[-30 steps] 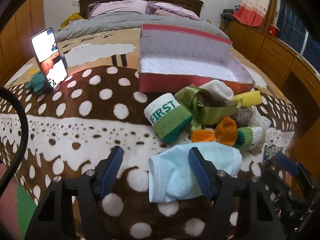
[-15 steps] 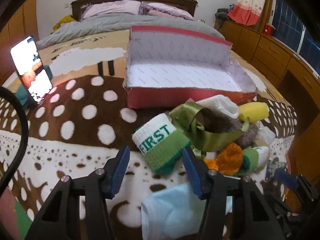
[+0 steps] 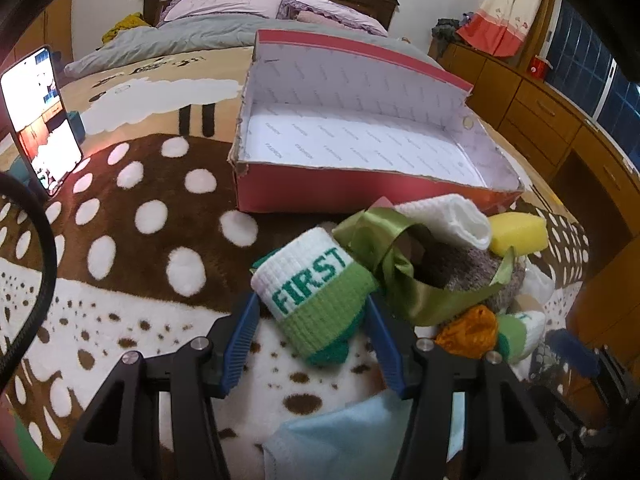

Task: Organize soft objects
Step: 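Grasp the 'FIRST' green-white sock with left gripper while right grasps another green-white sock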

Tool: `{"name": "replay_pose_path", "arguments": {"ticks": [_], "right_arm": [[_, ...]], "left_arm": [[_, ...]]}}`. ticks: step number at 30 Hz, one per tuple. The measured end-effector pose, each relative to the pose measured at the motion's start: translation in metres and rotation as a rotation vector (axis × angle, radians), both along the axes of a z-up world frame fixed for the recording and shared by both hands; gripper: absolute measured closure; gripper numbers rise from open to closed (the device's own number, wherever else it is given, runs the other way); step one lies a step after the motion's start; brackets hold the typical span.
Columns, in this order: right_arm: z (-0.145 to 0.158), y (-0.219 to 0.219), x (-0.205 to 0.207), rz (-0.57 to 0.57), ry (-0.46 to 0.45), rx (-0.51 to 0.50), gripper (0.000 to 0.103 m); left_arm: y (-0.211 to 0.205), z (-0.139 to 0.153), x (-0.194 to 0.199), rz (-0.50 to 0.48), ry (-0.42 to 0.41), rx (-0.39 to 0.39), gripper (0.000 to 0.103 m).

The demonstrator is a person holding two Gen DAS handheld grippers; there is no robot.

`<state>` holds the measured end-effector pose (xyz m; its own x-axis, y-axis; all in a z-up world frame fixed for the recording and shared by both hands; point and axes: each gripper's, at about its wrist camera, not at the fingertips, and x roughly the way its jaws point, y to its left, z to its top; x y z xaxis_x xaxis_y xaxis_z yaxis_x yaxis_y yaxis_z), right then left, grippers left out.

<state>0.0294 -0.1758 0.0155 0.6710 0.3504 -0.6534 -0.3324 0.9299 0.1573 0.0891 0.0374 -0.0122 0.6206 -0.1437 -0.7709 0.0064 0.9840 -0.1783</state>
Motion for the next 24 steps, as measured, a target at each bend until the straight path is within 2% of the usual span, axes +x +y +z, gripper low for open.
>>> {"name": "replay_pose_path", "arguments": {"ticks": [2,4,7,11,18,19,23,24], "right_arm": [[-0.002,0.004,0.001,0.003,-0.002,-0.015,0.037],[-0.004,0.006,0.003,0.004,0.005,-0.022,0.037],[-0.007,0.009,0.007,0.009,0.012,-0.024,0.037],[-0.01,0.012,0.013,0.004,0.001,-0.046,0.037],[-0.018,0.019,0.022,-0.002,-0.027,-0.098,0.037],[-0.018,0.021,0.022,-0.001,-0.034,-0.103,0.039],[-0.017,0.024,0.019,0.004,-0.062,-0.116,0.066],[-0.016,0.022,0.018,0.01,-0.06,-0.103,0.069]], "left_arm": [[0.001,0.0,0.001,-0.001,0.0,-0.01,0.048],[0.001,0.0,0.001,-0.008,-0.002,-0.018,0.058],[0.003,0.0,0.0,-0.005,-0.004,-0.029,0.064],[0.009,0.002,-0.005,0.004,-0.006,-0.064,0.066],[0.015,0.012,-0.017,0.028,-0.041,-0.058,0.066],[0.015,0.013,-0.019,0.028,-0.044,-0.055,0.066],[0.012,0.021,-0.024,0.015,-0.068,-0.045,0.066],[0.011,0.023,-0.026,0.009,-0.073,-0.047,0.066]]}}
